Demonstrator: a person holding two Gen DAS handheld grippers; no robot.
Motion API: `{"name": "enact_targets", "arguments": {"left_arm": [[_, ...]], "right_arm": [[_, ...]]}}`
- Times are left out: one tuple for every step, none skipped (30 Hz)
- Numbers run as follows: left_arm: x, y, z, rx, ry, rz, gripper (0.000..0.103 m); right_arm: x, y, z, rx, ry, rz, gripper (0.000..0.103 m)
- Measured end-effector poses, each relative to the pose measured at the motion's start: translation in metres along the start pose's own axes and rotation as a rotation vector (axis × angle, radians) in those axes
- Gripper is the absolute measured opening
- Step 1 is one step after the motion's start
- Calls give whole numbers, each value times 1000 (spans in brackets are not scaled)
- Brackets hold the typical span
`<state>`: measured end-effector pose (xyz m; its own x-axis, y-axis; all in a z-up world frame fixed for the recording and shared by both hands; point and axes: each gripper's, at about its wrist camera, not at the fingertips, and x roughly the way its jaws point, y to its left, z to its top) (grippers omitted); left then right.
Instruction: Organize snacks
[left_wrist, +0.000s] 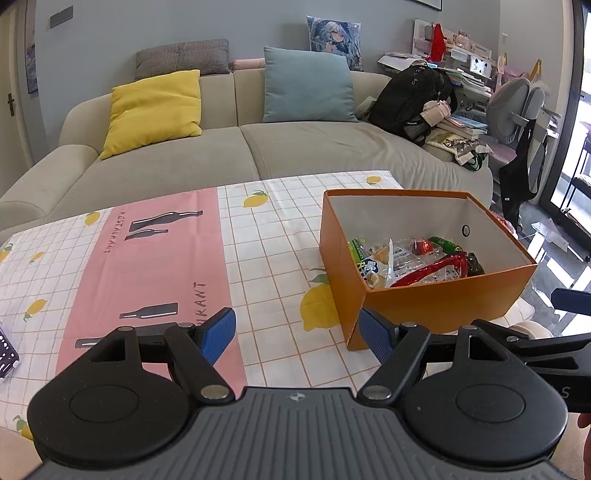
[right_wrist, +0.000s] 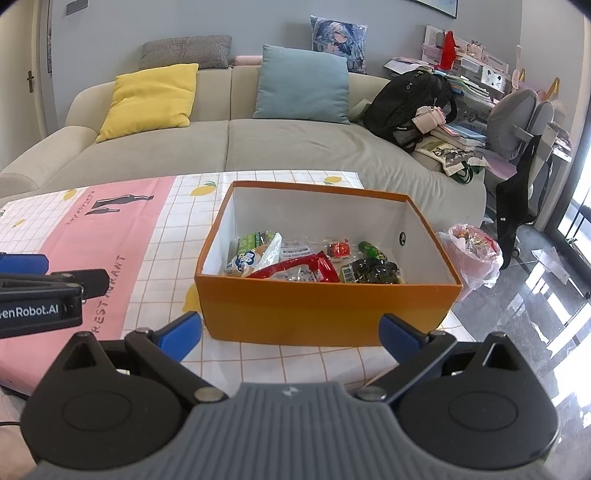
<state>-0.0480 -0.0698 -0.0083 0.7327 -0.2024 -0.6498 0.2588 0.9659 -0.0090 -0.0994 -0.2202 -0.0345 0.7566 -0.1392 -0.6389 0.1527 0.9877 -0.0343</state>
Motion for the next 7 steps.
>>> {"name": "enact_targets", "arguments": {"left_arm": [[-1, 0, 0, -5, -3, 0, 89], [-1, 1, 0, -9, -5, 0, 89], [-2, 1, 0, -13, -6, 2, 89], [-3, 1, 0, -15, -7, 4, 89], [-3, 0, 0, -15, -7, 4, 89], [-3, 1, 0, -16, -6, 4, 89], [-3, 0, 0, -15, -5, 4, 89]], "right_arm": [[0, -1, 0, 0, 1, 0, 99], [0, -1, 0, 0, 1, 0, 99], [0, -1, 0, 0, 2, 1, 99], [0, -1, 0, 0, 2, 1, 99], [0, -1, 0, 0, 2, 1, 99], [0, -1, 0, -1, 1, 1, 100], [0, -1, 0, -1, 1, 1, 99]]}}
